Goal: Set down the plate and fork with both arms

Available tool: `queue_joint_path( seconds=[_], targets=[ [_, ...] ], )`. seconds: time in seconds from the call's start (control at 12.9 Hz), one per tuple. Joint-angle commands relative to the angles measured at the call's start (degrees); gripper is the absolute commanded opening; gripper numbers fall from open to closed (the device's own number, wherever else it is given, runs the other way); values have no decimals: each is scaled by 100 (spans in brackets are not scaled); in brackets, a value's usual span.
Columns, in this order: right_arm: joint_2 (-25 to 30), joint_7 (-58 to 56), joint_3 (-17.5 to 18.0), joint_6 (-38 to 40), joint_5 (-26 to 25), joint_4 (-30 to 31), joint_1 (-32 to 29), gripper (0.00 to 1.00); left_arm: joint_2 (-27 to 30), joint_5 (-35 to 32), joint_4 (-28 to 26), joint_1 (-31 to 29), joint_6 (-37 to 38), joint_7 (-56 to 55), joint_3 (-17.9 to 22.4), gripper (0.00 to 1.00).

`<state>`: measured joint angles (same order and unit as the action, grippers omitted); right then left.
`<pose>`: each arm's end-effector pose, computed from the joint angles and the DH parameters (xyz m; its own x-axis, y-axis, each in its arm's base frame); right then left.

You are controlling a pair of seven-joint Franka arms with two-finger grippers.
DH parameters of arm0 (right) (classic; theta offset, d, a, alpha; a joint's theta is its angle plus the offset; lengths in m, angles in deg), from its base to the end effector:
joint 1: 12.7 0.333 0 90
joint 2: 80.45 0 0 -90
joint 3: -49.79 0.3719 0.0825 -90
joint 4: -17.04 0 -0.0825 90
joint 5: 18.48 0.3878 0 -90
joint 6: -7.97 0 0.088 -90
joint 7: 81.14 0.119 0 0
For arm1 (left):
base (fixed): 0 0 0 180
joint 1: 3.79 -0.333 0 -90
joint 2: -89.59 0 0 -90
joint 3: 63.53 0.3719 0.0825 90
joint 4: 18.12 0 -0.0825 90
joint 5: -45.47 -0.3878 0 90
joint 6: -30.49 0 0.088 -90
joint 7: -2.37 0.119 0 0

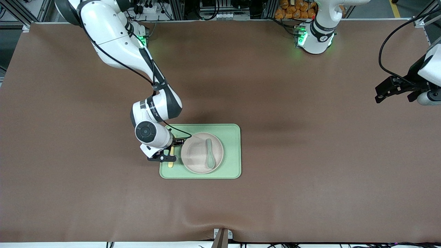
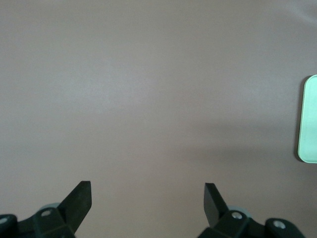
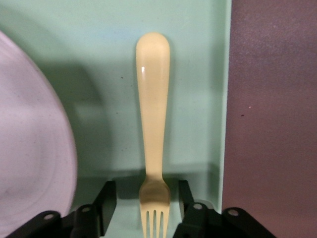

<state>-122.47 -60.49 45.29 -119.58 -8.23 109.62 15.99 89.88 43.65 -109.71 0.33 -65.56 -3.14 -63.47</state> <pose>0.6482 0.3080 0.2130 0.9894 -0.0366 -0.1409 -0.0408 -0.9988 -0.0271 0.5666 -0.0367 0.6677 0.9961 0.0222 0.0854 0.0243 -0.9994 -0.0237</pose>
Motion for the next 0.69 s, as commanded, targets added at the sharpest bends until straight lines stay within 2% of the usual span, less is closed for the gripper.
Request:
queue_joint_path(
  seconds=[0.0,0.23,0.46,0.62],
  targets=[
    [570,0,-33,483,65,33,-55,100,-20,94,71,-43,86,94,-14,100],
    [1273,-105,-95,1003,30,-12,-459,100,-20,94,71,-43,86,76,-14,100],
    [1836,-884,-95,1346,21,-12,-1187,100,-20,103,71,-43,86,76,-14,100],
    [2258,-1307,-156,1941,-75,-20,-1670,100,-29,103,71,-34,86,76,-14,100]
  ],
)
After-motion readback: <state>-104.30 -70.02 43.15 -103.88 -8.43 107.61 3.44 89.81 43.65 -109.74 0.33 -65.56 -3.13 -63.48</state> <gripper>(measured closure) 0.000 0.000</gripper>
